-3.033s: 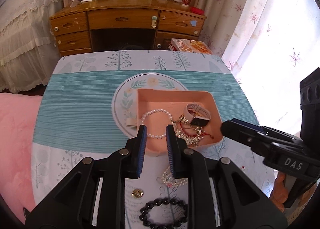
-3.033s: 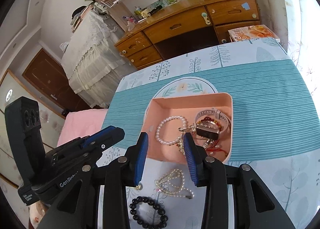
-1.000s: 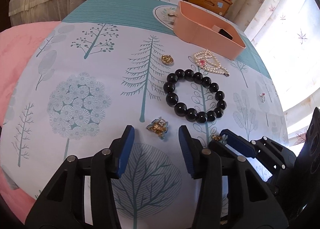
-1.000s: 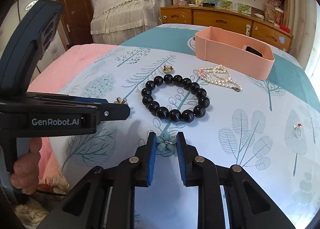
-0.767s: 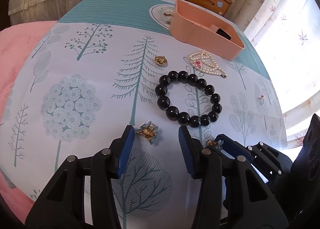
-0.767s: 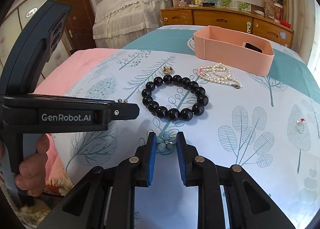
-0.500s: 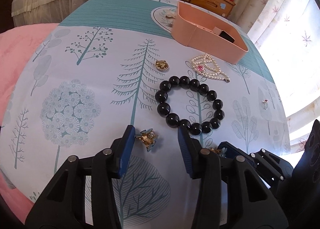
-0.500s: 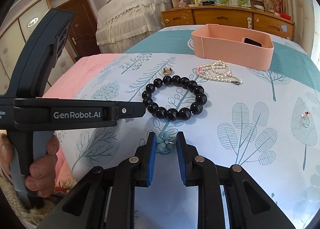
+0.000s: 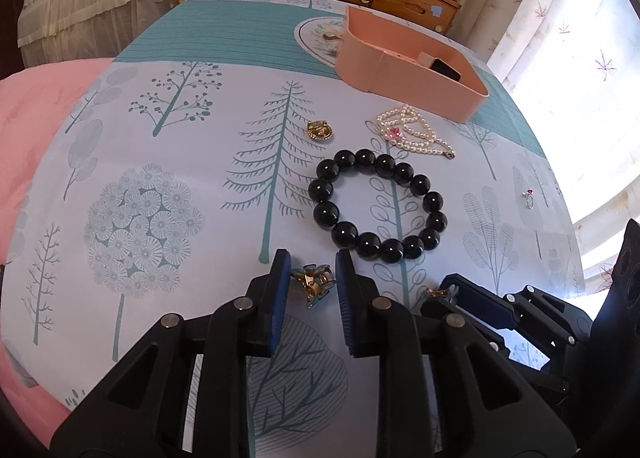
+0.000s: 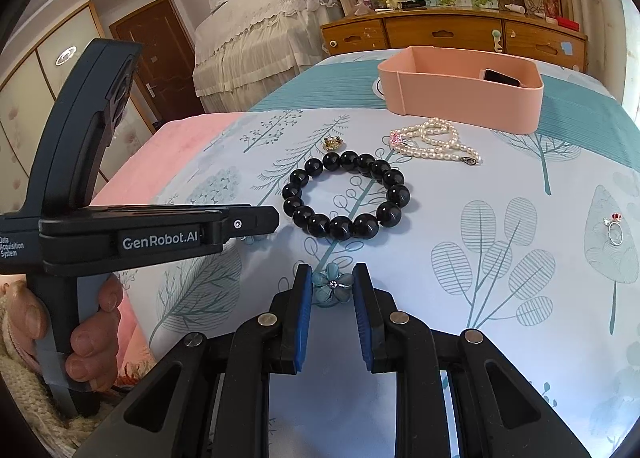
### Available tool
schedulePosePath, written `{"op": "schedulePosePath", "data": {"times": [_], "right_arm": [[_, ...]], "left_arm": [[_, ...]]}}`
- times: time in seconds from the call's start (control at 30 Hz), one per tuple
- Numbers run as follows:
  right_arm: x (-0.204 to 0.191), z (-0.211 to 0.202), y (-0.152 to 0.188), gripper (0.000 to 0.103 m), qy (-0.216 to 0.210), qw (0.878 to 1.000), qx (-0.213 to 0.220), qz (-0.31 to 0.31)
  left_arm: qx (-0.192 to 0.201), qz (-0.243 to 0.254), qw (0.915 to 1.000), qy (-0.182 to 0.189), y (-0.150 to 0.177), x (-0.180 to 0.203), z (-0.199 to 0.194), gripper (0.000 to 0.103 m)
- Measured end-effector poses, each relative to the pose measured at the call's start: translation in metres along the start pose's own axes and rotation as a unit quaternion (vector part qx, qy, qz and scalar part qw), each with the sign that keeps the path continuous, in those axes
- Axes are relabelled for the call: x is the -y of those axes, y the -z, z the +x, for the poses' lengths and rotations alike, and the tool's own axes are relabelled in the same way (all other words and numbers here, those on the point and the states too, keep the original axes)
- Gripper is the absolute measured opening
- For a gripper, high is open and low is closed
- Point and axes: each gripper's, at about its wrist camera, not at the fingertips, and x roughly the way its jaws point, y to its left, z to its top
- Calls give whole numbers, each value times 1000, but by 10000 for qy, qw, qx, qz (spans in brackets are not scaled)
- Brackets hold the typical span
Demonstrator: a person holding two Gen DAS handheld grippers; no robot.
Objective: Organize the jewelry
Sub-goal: 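Grasp the small gold brooch with the left tool while the right tool lifts the blue brooch, then carry both brooches over the pink box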
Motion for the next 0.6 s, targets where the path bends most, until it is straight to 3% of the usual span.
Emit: {"op": "schedulePosePath", "data": {"times": [0.4,0.6], "right_arm": [[1,-16,-12,20,333,9993,179,62],[12,-43,-48,20,410,9980,380,306]], "left_arm": [[470,350,9983,-65,-22,7,-34,20],[734,597,9954,182,-70,22,-59,20]]}}
